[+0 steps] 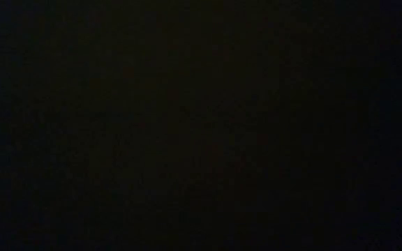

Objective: Sort clothes
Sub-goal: Put the white shirt into the blue laundry bin

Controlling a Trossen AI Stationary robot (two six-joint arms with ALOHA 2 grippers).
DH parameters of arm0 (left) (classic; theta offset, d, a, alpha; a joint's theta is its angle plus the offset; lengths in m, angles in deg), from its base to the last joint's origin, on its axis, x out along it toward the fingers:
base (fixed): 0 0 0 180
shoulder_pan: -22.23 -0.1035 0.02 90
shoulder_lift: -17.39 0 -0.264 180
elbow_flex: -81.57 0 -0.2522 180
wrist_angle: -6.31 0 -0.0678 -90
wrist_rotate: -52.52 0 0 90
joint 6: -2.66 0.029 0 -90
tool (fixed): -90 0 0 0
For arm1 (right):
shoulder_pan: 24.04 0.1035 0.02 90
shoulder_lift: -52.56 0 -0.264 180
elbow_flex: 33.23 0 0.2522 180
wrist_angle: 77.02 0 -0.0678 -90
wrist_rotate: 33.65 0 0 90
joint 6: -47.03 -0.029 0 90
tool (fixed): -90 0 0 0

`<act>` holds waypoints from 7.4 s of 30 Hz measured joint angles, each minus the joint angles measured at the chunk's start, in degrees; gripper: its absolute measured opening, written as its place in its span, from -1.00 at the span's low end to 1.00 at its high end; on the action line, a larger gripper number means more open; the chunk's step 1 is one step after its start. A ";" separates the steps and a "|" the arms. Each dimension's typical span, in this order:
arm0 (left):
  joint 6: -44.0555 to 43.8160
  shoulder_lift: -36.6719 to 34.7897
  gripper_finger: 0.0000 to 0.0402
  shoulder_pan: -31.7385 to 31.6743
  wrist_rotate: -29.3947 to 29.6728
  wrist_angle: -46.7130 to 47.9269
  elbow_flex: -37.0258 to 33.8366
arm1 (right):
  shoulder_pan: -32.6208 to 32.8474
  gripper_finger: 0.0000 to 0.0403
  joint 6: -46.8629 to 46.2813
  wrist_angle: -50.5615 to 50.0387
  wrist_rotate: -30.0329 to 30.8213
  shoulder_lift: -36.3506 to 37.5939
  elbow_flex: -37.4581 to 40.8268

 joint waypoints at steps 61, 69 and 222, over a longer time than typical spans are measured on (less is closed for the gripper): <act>44.02 7.00 0.08 -13.81 -31.80 -67.23 2.38 | -0.12 -0.94 81.99 62.31 -27.28 -14.69 -28.87; 46.02 16.97 0.35 -15.37 -37.81 -64.63 15.02 | -0.17 -0.94 83.14 62.28 -26.98 -16.40 -30.01; 24.06 28.65 0.54 -18.81 -36.35 14.32 63.91 | -17.11 -0.80 35.96 8.14 -26.95 -21.94 -29.35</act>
